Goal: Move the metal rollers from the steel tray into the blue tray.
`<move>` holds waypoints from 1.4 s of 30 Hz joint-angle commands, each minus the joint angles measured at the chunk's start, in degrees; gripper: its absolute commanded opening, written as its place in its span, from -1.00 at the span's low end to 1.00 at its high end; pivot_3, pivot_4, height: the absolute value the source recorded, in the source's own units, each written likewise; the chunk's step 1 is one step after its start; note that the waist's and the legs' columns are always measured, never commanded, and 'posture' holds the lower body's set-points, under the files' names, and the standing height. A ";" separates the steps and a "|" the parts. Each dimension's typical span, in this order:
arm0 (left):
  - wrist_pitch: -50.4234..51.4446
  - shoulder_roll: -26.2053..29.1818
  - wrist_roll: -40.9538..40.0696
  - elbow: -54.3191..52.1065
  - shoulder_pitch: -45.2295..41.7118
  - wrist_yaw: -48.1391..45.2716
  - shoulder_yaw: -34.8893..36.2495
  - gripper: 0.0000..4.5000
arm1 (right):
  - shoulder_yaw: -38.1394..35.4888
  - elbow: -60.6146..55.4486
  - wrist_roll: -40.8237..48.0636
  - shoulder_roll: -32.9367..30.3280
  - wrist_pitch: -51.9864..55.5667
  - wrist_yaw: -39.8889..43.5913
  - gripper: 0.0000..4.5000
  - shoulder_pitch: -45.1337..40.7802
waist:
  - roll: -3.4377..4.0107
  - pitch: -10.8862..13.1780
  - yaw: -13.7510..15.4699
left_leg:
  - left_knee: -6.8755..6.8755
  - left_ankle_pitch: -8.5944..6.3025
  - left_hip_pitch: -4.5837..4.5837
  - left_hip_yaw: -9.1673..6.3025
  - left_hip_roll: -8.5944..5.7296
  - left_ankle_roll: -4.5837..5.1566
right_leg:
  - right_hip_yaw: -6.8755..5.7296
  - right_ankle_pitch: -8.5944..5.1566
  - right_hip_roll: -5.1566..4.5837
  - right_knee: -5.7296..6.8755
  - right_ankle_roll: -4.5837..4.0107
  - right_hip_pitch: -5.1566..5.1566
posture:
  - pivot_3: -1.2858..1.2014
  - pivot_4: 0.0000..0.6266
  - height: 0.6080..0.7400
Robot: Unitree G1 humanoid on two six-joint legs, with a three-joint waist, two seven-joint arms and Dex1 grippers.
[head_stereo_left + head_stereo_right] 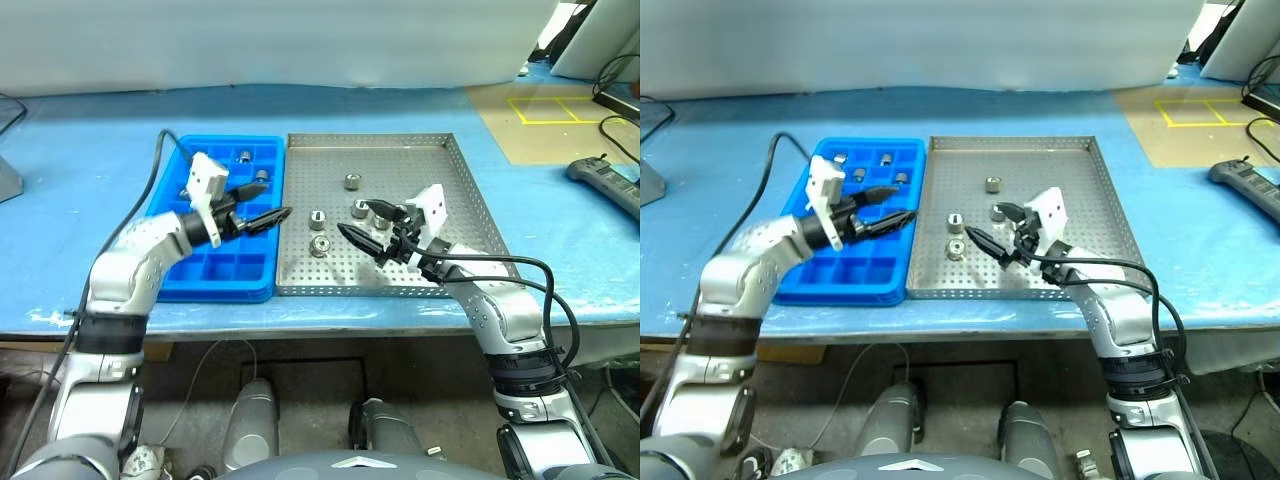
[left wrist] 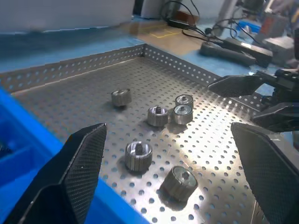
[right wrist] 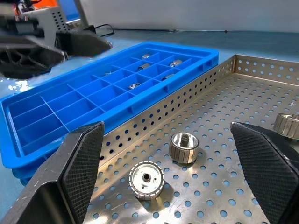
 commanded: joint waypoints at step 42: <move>-20.53 -13.28 37.88 57.03 -25.48 -23.30 -23.08 0.03 | -2.54 -11.33 -0.98 2.46 -1.77 -11.11 1.00 9.48 | -0.01 0.00 -3.67 | -0.18 -0.31 0.52 1.14 0.18 0.75 | 0.47 0.02 -0.19 -0.26 -0.05 0.23 | -0.18 -0.52 1.00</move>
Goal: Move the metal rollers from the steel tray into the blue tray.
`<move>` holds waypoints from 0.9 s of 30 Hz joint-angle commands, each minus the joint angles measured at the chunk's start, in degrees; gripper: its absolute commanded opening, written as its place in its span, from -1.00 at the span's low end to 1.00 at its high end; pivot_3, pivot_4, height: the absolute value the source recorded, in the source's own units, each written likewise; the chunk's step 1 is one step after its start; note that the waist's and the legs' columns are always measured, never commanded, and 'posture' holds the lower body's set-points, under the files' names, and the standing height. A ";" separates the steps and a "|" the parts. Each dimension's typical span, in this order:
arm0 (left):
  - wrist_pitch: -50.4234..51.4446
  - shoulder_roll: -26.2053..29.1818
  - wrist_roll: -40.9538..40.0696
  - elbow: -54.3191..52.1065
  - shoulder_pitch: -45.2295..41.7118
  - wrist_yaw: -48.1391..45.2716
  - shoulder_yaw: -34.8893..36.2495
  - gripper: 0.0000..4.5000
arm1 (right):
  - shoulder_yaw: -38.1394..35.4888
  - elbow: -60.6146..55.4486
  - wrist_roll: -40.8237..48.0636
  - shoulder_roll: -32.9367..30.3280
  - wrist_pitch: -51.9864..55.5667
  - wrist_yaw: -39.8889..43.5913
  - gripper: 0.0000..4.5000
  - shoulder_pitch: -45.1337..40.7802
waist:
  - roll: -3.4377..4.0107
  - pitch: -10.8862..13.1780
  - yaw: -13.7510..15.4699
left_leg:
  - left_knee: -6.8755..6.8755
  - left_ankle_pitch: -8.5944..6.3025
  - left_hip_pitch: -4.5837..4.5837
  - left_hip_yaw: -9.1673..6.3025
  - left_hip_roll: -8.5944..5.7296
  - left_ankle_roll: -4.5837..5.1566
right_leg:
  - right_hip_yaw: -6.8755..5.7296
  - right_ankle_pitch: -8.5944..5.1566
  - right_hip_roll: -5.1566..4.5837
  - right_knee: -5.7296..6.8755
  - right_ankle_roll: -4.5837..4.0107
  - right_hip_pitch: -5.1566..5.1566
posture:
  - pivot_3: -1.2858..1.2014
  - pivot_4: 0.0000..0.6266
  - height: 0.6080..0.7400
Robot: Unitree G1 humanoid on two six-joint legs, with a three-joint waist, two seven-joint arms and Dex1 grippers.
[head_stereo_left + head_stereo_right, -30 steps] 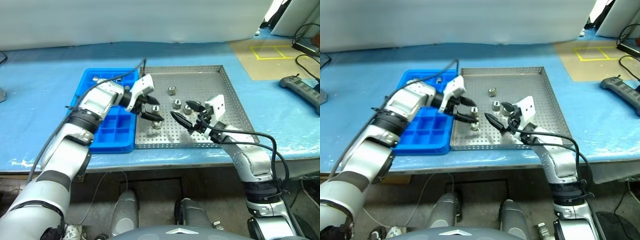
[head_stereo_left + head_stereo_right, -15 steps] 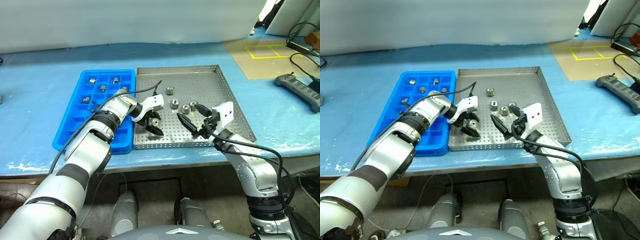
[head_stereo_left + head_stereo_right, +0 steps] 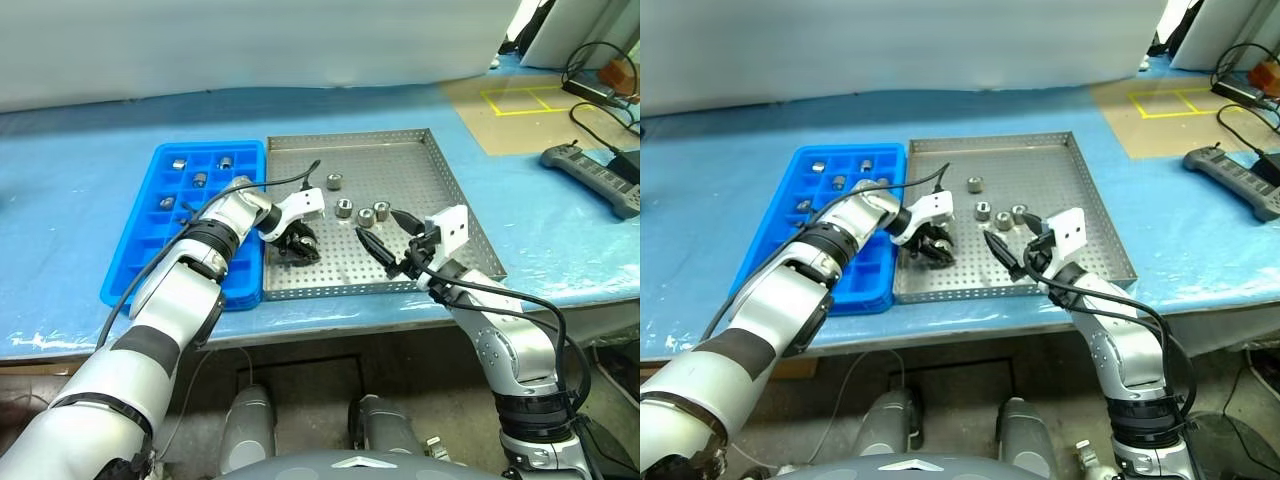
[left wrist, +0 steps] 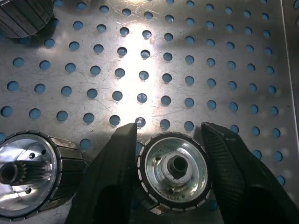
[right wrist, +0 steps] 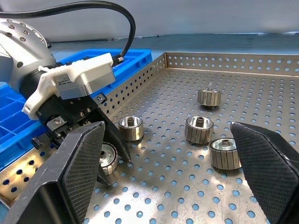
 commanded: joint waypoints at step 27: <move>18.69 16.82 -19.43 -42.44 15.10 -10.86 18.28 -0.23 | -0.29 -2.28 14.43 -7.46 9.98 14.81 1.00 -11.88 | 0.00 0.17 0.15 | -0.48 0.10 -0.34 0.13 0.02 0.24 | -0.01 -0.02 0.04 -0.12 -0.05 -0.52 | -0.04 -0.52 1.00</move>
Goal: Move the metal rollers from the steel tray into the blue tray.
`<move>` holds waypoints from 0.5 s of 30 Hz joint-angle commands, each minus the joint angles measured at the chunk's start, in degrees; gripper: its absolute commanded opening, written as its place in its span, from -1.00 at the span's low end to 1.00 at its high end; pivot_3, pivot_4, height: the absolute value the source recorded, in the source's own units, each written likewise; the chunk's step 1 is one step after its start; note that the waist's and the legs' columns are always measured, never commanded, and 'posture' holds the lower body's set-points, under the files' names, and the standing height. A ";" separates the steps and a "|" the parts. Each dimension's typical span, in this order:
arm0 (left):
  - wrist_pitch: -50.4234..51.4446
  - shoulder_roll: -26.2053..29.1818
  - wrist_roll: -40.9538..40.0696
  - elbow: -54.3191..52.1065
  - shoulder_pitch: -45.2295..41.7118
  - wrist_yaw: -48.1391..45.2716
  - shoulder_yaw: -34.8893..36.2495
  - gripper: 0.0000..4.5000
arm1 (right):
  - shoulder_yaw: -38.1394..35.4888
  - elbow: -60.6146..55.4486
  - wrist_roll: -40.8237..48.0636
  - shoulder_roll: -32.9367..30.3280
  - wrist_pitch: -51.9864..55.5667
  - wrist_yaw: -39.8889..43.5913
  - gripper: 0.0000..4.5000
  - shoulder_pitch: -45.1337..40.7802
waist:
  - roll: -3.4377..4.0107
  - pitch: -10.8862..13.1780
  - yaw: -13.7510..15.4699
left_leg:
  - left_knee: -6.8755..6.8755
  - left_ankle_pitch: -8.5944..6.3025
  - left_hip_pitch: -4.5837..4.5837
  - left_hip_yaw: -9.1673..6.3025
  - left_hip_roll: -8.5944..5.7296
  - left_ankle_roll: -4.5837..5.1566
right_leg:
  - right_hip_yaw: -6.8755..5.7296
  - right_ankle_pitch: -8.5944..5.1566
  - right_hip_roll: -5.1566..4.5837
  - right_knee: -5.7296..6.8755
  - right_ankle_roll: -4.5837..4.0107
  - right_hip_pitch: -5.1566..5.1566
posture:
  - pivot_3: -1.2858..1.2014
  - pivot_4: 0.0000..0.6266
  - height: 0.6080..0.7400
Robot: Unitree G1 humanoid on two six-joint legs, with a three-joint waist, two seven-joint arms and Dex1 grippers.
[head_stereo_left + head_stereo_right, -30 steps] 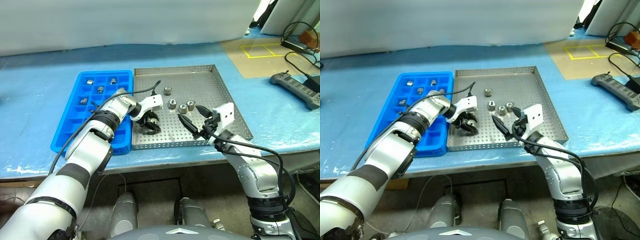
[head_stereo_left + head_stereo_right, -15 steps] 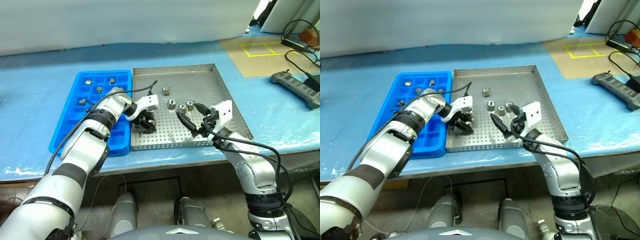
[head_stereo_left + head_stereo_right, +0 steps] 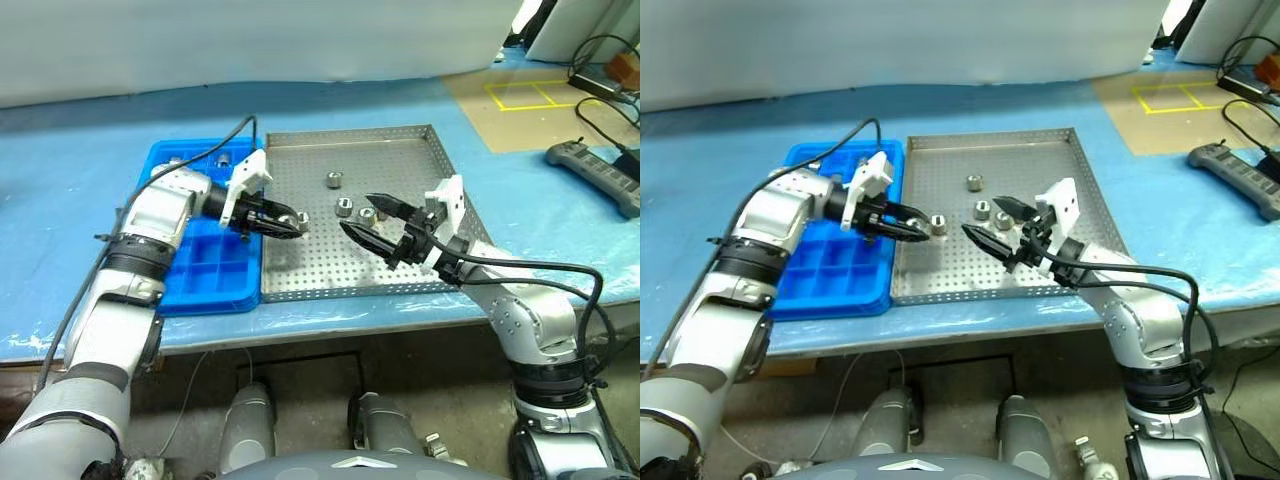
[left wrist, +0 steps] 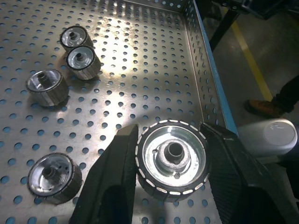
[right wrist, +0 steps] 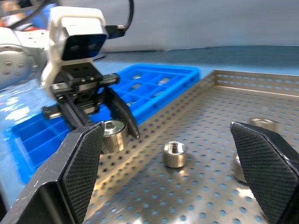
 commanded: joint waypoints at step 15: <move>16.52 13.29 -13.71 -34.60 26.28 24.00 24.27 -0.23 | 12.58 11.84 -0.01 0.08 1.42 20.06 1.00 -15.36 | 0.08 0.08 3.70 | -0.17 0.32 -0.44 -0.13 0.07 -0.53 | -0.49 -0.15 0.05 0.19 -0.24 -0.40 | 0.19 -0.52 1.00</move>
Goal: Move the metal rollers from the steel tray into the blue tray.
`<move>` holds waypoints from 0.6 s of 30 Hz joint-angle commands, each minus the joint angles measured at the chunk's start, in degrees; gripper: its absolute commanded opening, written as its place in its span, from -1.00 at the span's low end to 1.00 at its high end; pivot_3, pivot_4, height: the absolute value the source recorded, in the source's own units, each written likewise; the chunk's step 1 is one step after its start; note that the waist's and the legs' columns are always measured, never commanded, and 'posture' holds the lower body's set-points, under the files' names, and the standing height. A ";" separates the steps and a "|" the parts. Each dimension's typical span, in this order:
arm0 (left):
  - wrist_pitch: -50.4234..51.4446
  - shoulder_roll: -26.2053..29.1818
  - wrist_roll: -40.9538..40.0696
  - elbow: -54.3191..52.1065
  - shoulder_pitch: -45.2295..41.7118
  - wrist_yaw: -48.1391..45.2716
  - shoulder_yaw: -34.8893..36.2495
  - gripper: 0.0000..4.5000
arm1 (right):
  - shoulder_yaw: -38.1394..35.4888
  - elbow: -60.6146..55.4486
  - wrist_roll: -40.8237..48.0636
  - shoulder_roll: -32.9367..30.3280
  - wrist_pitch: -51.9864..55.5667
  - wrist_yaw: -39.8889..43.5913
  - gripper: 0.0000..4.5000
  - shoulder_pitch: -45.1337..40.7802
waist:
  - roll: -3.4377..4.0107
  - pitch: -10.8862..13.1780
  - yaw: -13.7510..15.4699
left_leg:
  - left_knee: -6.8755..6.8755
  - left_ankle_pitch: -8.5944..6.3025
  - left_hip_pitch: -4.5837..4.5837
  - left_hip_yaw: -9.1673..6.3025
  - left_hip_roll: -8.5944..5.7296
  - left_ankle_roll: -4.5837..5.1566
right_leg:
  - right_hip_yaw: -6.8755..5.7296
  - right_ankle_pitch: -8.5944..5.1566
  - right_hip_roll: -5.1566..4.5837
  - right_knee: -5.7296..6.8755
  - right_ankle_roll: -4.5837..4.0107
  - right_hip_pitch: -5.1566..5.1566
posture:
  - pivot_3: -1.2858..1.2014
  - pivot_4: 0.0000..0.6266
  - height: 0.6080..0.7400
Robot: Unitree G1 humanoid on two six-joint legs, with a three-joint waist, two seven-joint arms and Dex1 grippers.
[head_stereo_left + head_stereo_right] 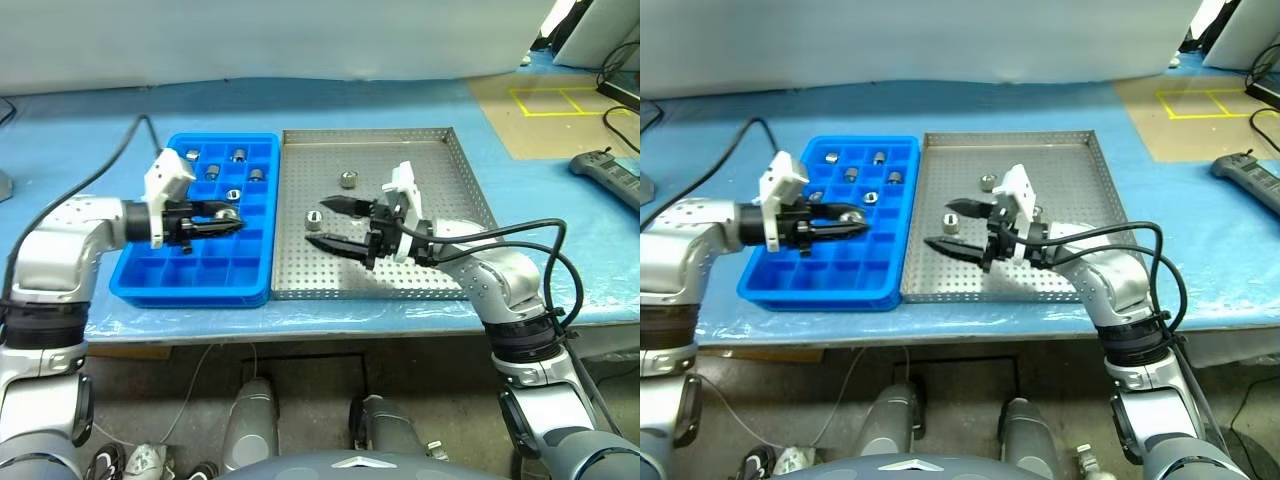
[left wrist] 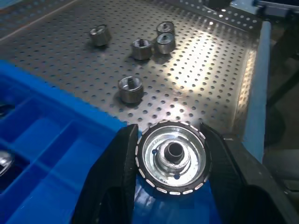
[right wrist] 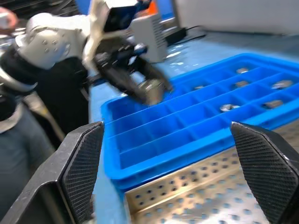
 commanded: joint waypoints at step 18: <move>-2.61 -11.88 1.70 -4.53 14.47 39.90 11.00 -0.23 | 3.55 11.11 -8.11 6.29 -7.62 6.07 1.00 -9.41 | -0.18 -0.02 4.64 | 0.04 0.19 -0.19 -0.22 0.02 -0.31 | -0.12 0.15 0.00 0.32 0.25 -0.21 | 0.28 -0.52 1.00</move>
